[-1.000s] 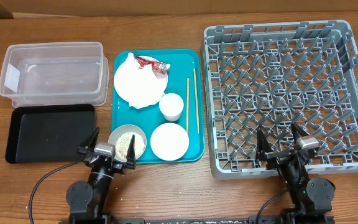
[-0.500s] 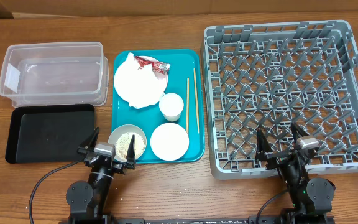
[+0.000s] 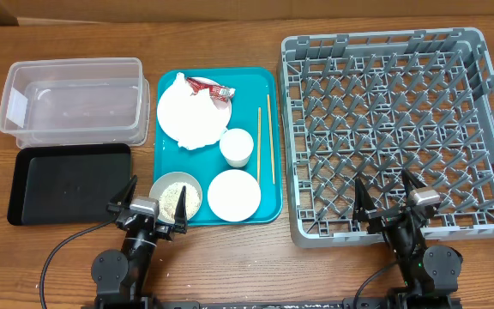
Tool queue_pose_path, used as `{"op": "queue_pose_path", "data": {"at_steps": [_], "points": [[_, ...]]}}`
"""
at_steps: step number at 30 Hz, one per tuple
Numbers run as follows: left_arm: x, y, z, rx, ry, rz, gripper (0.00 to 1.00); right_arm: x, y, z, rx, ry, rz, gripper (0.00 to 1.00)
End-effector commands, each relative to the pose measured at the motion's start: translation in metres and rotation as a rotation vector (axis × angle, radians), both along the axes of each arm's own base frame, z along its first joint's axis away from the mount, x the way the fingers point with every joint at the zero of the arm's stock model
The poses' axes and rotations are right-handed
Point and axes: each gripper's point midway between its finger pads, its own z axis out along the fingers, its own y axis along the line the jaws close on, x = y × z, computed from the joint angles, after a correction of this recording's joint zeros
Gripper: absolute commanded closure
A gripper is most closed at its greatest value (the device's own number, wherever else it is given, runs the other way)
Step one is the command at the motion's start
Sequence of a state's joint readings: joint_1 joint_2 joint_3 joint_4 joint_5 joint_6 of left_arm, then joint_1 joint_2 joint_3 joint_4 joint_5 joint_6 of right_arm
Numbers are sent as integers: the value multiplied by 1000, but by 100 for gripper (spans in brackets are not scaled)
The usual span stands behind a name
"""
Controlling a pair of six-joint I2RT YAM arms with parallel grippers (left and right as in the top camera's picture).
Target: Sort waste into correct bins and load items into the dishwasher
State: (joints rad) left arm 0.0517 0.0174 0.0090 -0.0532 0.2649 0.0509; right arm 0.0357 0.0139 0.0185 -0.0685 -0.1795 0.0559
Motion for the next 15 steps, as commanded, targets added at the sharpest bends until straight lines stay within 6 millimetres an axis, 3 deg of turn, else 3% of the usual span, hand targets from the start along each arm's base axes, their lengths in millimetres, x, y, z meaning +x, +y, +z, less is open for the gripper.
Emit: {"op": "queue_pose_path", "data": {"at_steps": [1, 15], "points": [[-1, -2, 1, -12, -7, -3, 0, -1, 3, -1, 0, -7, 12, 0], [0, -1, 1, -12, -8, -2, 0, -1, 3, 0, 0, -13, 18, 0]]}}
